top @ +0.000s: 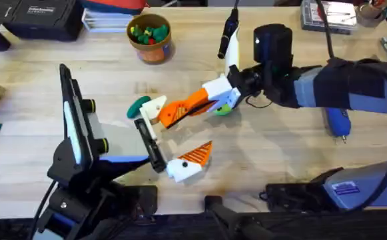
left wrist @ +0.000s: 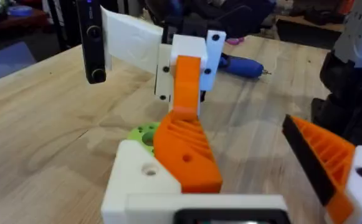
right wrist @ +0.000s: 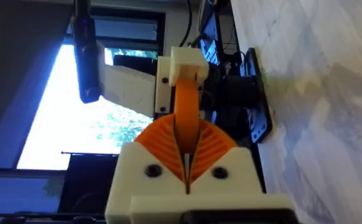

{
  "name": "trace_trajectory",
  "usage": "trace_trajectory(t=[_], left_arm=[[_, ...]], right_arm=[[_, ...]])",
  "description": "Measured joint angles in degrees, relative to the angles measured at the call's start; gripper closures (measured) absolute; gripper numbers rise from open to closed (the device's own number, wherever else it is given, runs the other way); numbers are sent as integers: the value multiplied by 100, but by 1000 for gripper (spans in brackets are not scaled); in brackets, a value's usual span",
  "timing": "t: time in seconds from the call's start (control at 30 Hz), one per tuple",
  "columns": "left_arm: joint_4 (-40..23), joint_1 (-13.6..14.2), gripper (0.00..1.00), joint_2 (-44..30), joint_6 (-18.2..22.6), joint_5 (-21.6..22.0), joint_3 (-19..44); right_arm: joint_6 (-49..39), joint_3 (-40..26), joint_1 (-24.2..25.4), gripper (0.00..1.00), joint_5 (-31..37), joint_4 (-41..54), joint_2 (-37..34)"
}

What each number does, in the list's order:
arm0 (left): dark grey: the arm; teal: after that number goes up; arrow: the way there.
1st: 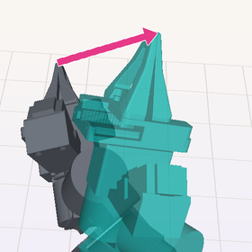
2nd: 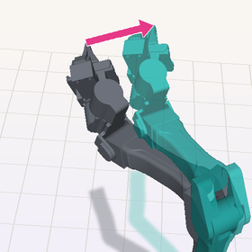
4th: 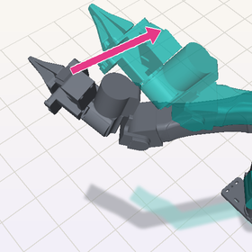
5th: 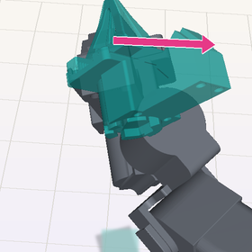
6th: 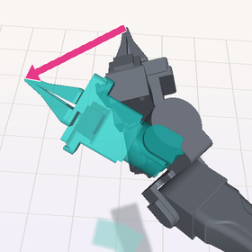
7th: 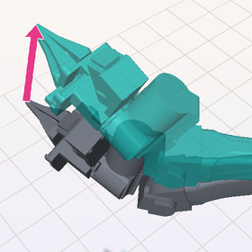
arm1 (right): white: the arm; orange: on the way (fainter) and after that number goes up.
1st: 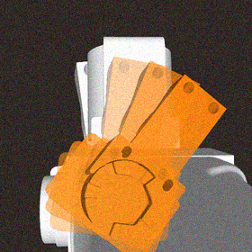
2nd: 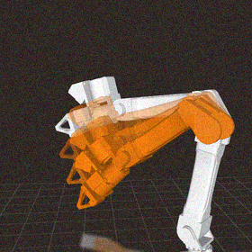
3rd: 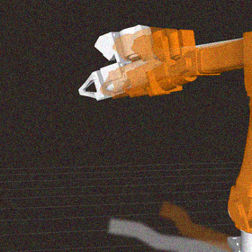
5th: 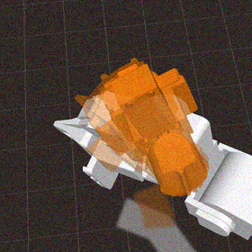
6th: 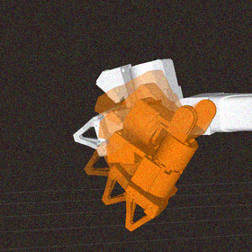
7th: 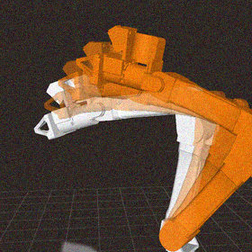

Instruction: Pick up the gripper from the table and insert it into the empty holder that is missing its gripper. Then pick up a screw, insert it into the mounting hole, and use the screwdriver to tighten it. Finally, clean up the table by picking up the vegetable and placing it into the bucket.

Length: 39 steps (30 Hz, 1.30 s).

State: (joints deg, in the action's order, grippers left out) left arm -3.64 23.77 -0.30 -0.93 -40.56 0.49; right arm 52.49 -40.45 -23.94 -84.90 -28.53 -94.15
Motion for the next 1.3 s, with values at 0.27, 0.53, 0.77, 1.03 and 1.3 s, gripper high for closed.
trace_trajectory(t=[0.27,0.53,0.77,1.03,1.3], left_arm=[[0,-2,15,-2,2,72,0],[2,-56,15,-2,-44,305,0],[0,-79,15,-2,-109,454,0],[0,-83,15,-2,-147,516,0],[2,-108,15,-2,-166,684,0]], right_arm=[[28,-91,-75,992,285,4,0],[268,-183,-452,992,1007,-318,0],[748,-191,-531,992,1376,-946,-192],[1003,-205,-562,992,1480,-1040,-210],[1075,-250,-689,992,1726,-1047,-214]])
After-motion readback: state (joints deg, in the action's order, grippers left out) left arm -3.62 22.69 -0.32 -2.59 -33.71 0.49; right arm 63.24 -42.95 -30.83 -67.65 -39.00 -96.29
